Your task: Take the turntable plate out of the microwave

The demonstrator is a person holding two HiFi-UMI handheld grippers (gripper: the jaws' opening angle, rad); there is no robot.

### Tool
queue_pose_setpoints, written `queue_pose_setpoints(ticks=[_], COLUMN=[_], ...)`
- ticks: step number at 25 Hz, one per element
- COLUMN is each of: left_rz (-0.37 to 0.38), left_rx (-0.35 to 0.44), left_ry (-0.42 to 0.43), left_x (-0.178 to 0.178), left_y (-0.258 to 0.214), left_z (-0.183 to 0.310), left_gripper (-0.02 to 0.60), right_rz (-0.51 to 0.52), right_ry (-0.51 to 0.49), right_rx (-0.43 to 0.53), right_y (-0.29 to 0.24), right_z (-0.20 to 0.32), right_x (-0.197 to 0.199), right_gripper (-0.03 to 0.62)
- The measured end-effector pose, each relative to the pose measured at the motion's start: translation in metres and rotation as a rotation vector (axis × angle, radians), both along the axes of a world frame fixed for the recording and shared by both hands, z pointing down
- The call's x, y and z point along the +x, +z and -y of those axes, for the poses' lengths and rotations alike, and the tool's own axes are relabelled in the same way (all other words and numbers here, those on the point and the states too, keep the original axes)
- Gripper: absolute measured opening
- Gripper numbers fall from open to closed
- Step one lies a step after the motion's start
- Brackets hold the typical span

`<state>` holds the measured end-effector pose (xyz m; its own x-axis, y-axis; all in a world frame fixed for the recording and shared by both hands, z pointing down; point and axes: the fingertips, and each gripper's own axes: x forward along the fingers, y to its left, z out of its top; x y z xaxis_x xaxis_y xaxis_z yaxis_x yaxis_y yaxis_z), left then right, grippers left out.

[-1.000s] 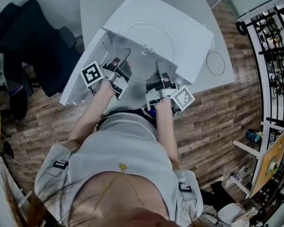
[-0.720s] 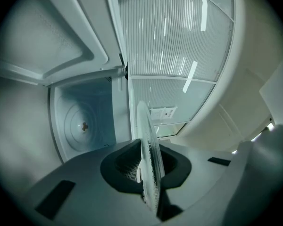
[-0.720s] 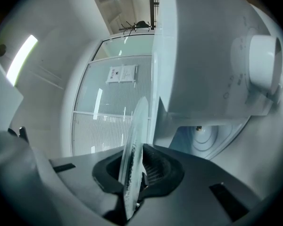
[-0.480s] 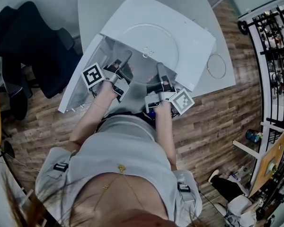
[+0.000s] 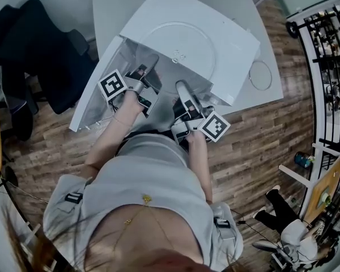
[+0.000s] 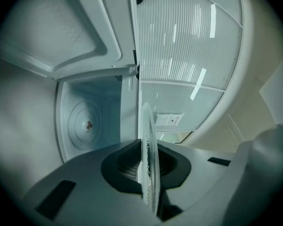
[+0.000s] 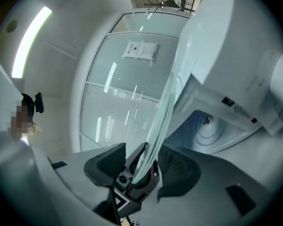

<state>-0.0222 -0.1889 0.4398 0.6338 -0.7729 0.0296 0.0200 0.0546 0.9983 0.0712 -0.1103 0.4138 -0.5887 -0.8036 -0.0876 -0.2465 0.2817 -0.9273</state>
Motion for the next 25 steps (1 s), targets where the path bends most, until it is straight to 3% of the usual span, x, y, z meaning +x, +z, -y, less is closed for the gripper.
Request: queue_pose_setpoints(ticks=[4, 7, 11, 20, 25], left_rz=[0.002, 0.034, 0.138, 0.559, 0.920], left_rx=[0.021, 0.116, 0.271, 0.633, 0.875], left_ry=[-0.006, 0.014, 0.073, 0.154, 0.177], left_x=[0.000, 0.003, 0.002, -0.019, -0.021], left_y=[0.000, -0.007, -0.018, -0.031, -0.034], left_z=[0.003, 0.004, -0.003, -0.042, -0.069], left_gripper=[0.044, 0.049, 0.166, 0.318, 0.334], right_rz=[0.039, 0.026, 0.060, 0.127, 0.128], right_ry=[-0.028, -0.029, -0.004, 0.024, 0.023], right_rx=[-0.010, -0.026, -0.040, -0.056, -0.058], right_y=[0.004, 0.009, 0.014, 0.017, 0.017], right_z=[-0.006, -0.005, -0.005, -0.002, 0.002], right_x=[-0.011, -0.010, -0.007, -0.004, -0.001], right_gripper=[0.129, 0.073, 0.072, 0.069, 0.069])
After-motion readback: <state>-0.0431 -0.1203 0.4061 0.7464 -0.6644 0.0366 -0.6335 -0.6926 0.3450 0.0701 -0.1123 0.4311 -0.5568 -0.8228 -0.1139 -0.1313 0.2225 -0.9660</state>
